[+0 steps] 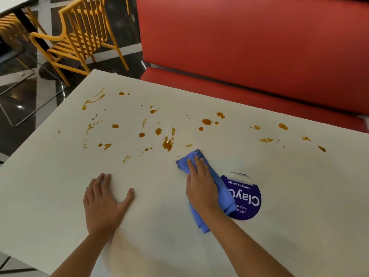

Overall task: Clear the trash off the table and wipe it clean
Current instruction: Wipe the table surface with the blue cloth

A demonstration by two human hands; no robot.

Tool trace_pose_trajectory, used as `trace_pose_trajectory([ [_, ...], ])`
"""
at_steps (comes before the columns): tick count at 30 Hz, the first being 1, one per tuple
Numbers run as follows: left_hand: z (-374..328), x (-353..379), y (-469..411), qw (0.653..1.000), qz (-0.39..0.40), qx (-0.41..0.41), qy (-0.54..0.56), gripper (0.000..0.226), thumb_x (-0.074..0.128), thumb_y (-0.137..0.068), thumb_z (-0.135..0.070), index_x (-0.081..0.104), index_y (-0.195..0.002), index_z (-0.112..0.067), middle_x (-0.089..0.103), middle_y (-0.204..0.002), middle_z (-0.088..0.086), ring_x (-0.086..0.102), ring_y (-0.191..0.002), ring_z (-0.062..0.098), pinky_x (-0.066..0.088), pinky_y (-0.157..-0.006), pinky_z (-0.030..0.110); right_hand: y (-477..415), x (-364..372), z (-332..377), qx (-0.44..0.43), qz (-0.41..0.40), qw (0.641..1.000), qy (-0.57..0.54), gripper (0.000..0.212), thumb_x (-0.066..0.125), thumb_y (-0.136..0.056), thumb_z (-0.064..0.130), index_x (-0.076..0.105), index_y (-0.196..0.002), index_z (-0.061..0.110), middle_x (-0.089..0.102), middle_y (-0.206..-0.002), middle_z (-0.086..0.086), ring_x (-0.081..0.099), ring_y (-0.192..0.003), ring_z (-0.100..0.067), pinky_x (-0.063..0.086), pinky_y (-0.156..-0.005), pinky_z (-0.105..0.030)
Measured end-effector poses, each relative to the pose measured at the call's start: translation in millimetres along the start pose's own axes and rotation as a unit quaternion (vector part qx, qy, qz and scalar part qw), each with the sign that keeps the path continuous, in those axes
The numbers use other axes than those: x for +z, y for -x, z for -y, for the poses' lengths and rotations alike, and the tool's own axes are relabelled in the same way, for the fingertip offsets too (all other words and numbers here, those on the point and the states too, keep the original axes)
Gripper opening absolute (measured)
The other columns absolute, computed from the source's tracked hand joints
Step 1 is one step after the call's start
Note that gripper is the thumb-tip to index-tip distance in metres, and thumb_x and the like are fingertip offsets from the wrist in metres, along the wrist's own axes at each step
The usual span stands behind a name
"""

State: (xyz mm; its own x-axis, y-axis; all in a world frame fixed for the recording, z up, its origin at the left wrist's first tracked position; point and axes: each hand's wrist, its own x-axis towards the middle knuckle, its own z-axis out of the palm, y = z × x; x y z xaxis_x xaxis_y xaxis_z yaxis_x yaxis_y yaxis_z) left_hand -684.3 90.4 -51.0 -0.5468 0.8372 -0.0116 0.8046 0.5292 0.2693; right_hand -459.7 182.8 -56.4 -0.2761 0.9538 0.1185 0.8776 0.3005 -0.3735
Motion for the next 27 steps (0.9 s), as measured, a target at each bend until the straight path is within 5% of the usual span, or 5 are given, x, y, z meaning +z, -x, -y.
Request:
trace_pose_trajectory([
  [4, 0.2, -2.2, -1.2, 1.000, 0.011, -0.001, 0.003, 0.101, 0.022, -0.067, -0.077, 0.031, -0.142, -0.010, 0.029, -0.150, 0.007, 0.017, -0.141, 0.024, 0.011, -0.117, 0.039, 5.5, -5.0, -15.5, -0.022, -0.013, 1.000, 0.000, 0.039, 0.041, -0.088, 0.022, 0.059, -0.120, 0.007, 0.058, -0.127, -0.013, 0.058, -0.115, -0.028, 0.055, -0.085, -0.032],
  [12, 41.9, -22.5, -25.4, 0.993, 0.062, 0.096, 0.036, 0.090, 0.031, -0.068, -0.074, 0.040, -0.136, -0.015, 0.026, -0.150, 0.007, 0.018, -0.139, 0.025, 0.019, -0.114, 0.040, -44.4, 4.7, 5.7, 0.186, -0.038, 0.982, 0.002, 0.043, 0.041, -0.097, 0.014, 0.037, -0.139, 0.003, 0.032, -0.147, -0.018, 0.027, -0.138, -0.034, 0.034, -0.109, -0.040],
  [17, 98.4, -49.8, -83.5, 0.995, 0.030, 0.098, -0.009, 0.093, 0.036, -0.068, -0.071, 0.048, -0.129, -0.002, 0.043, -0.140, 0.018, 0.037, -0.130, 0.034, 0.029, -0.110, 0.046, -65.3, 13.9, 42.5, 0.273, -0.033, 0.961, 0.013, 0.047, 0.035, -0.098, 0.014, 0.026, -0.143, 0.006, 0.022, -0.151, -0.016, 0.016, -0.141, -0.034, 0.034, -0.107, -0.044],
  [24, 128.0, -61.1, -122.9, 0.994, 0.054, 0.094, -0.016, 0.082, 0.056, -0.080, -0.055, 0.034, -0.140, -0.003, 0.031, -0.149, 0.015, 0.025, -0.137, 0.032, 0.019, -0.115, 0.045, -36.6, 39.4, 87.8, 0.123, -0.032, 0.992, -0.014, 0.041, 0.050, -0.083, 0.011, 0.057, -0.123, 0.002, 0.056, -0.127, -0.019, 0.055, -0.117, -0.035, 0.057, -0.080, -0.039],
  [27, 136.5, -55.7, -127.8, 0.995, 0.058, 0.080, -0.009, 0.087, 0.045, -0.080, -0.065, 0.031, -0.141, -0.005, 0.028, -0.150, 0.013, 0.022, -0.139, 0.031, 0.017, -0.116, 0.045, -11.8, 27.9, 74.2, 0.067, -0.018, 0.996, -0.060, 0.044, 0.043, -0.090, 0.021, 0.049, -0.133, 0.015, 0.044, -0.142, -0.004, 0.043, -0.130, -0.018, 0.043, -0.094, -0.021],
])
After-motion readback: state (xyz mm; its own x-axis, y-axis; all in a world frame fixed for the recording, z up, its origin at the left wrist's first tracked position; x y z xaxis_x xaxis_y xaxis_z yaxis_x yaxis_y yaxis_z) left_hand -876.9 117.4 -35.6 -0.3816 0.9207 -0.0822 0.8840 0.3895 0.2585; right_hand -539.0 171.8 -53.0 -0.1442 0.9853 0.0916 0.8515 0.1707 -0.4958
